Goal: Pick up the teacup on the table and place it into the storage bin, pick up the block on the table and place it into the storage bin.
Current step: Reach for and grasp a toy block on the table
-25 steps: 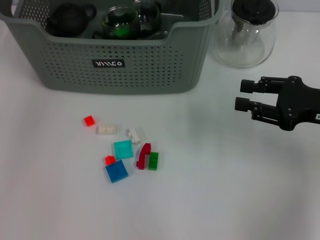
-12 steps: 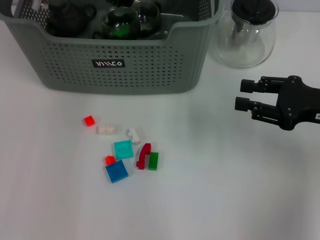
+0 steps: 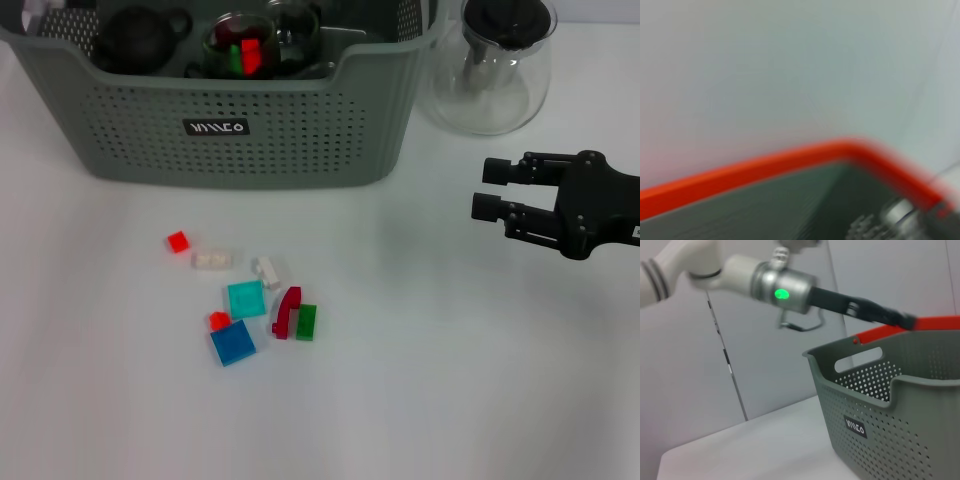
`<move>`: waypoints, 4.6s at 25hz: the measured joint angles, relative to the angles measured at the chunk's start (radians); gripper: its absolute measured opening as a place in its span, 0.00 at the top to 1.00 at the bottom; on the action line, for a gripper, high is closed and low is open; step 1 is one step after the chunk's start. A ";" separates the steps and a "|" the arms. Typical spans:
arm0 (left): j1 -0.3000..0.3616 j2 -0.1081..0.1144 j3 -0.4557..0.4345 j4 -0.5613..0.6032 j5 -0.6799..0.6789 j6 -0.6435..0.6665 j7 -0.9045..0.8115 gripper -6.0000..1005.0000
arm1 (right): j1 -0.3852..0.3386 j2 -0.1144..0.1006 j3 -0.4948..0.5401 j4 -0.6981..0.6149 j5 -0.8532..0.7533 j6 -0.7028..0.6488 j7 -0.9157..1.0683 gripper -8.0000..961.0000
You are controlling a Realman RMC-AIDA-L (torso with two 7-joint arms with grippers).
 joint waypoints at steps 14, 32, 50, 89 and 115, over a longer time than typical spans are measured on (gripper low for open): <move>0.456 -0.085 -0.441 -0.221 -0.419 0.729 1.089 0.36 | -0.005 0.006 0.002 0.002 0.000 0.001 0.000 0.47; 0.486 -0.084 -0.548 -0.649 0.015 0.439 1.635 0.36 | -0.003 0.005 0.005 0.002 0.000 0.001 0.018 0.47; 0.470 -0.084 -0.552 -0.680 0.051 0.376 1.642 0.42 | -0.005 0.005 0.000 0.003 0.000 0.018 0.018 0.47; 0.467 -0.079 -0.608 -0.671 0.061 0.387 1.646 0.43 | -0.008 0.000 -0.002 0.027 0.000 0.016 0.018 0.47; 0.432 -0.083 -0.604 -0.737 0.075 0.318 1.699 0.43 | -0.008 0.003 0.003 0.028 -0.023 0.014 0.018 0.47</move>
